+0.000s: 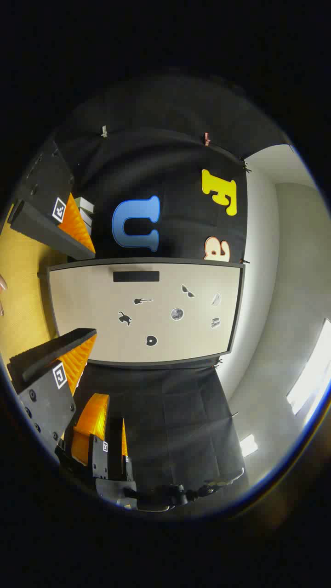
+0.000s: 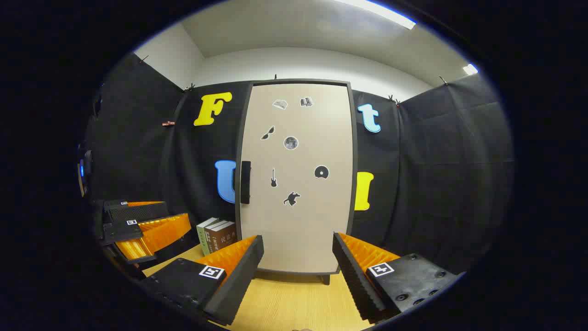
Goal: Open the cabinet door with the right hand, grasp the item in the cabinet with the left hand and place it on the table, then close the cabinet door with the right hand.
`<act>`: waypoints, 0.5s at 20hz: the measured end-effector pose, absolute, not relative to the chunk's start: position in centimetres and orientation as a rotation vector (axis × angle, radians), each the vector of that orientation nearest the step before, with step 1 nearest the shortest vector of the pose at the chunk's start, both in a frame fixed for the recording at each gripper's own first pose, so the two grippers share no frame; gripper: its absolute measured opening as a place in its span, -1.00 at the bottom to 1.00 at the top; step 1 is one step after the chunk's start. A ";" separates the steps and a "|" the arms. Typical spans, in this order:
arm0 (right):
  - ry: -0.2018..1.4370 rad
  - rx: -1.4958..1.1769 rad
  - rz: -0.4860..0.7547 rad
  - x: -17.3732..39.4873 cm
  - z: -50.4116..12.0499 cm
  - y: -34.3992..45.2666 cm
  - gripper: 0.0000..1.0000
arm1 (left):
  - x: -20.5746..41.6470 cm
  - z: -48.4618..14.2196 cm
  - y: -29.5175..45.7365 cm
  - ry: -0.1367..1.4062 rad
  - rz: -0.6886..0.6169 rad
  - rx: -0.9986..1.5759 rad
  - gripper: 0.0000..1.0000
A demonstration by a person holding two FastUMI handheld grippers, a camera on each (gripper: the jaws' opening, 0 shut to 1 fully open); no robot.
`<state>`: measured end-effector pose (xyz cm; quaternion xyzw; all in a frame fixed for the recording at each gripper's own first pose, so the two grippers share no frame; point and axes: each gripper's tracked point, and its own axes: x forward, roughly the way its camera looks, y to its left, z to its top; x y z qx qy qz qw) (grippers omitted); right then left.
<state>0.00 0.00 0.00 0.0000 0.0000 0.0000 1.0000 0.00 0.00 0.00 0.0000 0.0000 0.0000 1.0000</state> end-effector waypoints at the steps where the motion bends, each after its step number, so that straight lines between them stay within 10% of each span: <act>1: -0.002 -0.002 0.002 0.0 0.1 0.2 0.95 | 0.0 0.0 0.1 -0.001 0.001 -0.002 0.89; 10: 0.001 -0.007 0.007 0.5 0.1 0.7 0.94 | 0.7 -0.3 0.7 0.001 0.006 -0.001 0.89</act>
